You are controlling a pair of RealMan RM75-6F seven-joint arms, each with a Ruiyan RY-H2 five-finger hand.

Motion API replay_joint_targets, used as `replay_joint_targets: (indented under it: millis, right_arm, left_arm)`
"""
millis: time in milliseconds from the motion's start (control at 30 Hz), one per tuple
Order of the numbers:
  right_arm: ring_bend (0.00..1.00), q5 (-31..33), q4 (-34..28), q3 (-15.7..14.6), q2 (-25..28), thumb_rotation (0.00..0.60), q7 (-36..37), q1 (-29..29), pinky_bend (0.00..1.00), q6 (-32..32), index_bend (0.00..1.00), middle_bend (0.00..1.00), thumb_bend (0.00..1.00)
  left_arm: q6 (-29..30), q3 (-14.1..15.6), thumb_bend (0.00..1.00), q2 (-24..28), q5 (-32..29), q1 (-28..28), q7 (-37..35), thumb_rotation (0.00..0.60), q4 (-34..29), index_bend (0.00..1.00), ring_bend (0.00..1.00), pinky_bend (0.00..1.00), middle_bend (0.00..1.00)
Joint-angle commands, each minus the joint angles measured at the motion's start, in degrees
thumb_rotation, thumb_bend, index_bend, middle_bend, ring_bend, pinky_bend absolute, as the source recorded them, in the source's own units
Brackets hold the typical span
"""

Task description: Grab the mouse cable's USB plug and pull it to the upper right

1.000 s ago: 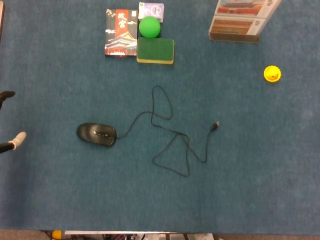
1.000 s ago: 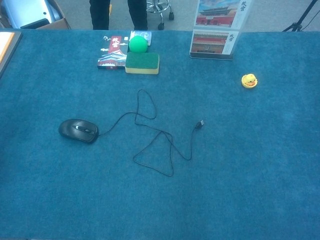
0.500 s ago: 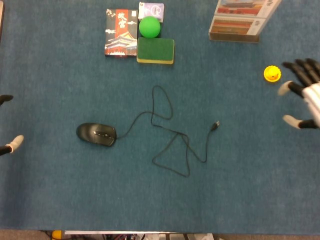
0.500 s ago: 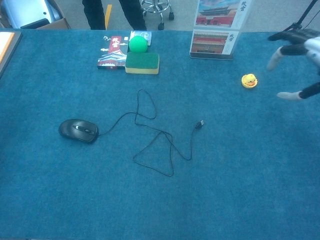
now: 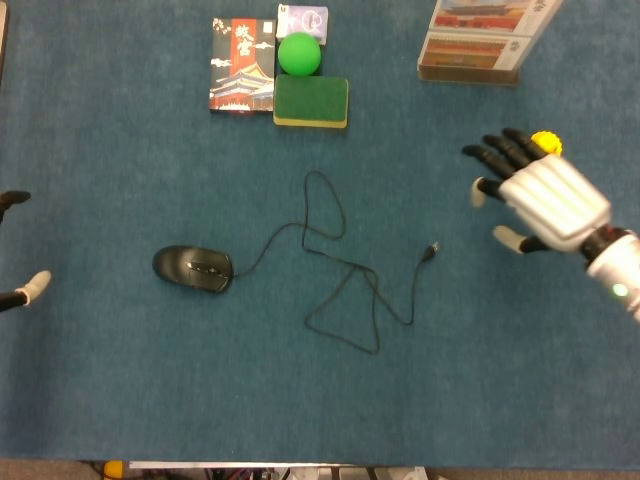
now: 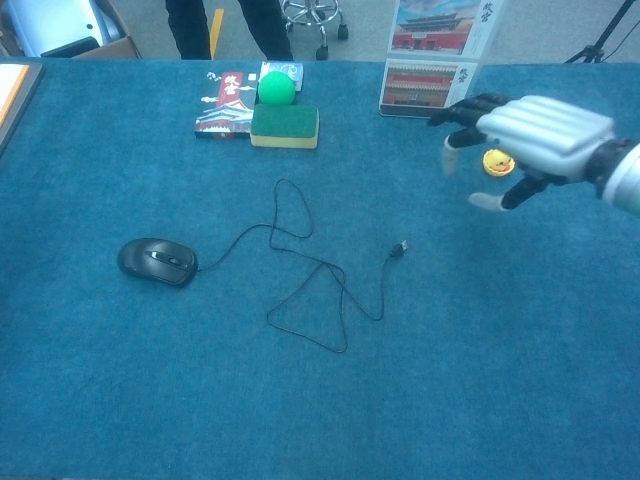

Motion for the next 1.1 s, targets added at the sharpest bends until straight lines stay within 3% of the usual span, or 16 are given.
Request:
replay_joint_targets:
  millis: [33,400,1100]
  right_arm:
    - [0.0,0.81,1.08,-0.34,-1.66,0.6,-0.94,1.74,0.04,-1.87,0.42,0.1,0.28]
    - [0.0,1.8,3.23,-2.01,-5.1,0.6,-3.29,6.42,0.03,-6.57,0.42,0.1,0.28]
    - [0.0,5.99,8.12,-4.61,-10.78,0.6,-8.41,11.0,0.01,-9.35,0.42,0.1,0.28]
  left_arm:
    - [-0.09,0.07,0.02,-0.12,-0.14,0.06,-0.16,0.6,0.2,0.25,0.0,0.0,0.0]
    - [-0.17,0.15,0.02,-0.52,-0.44,0.27,-1.1,0.6,1.1,0.25,0.0,0.0,0.0]
    - [-0.35,0.47,0.02,-1.42,-0.56,0.63,-3.08,0.6,3.03,0.25,0.0,0.0,0.0]
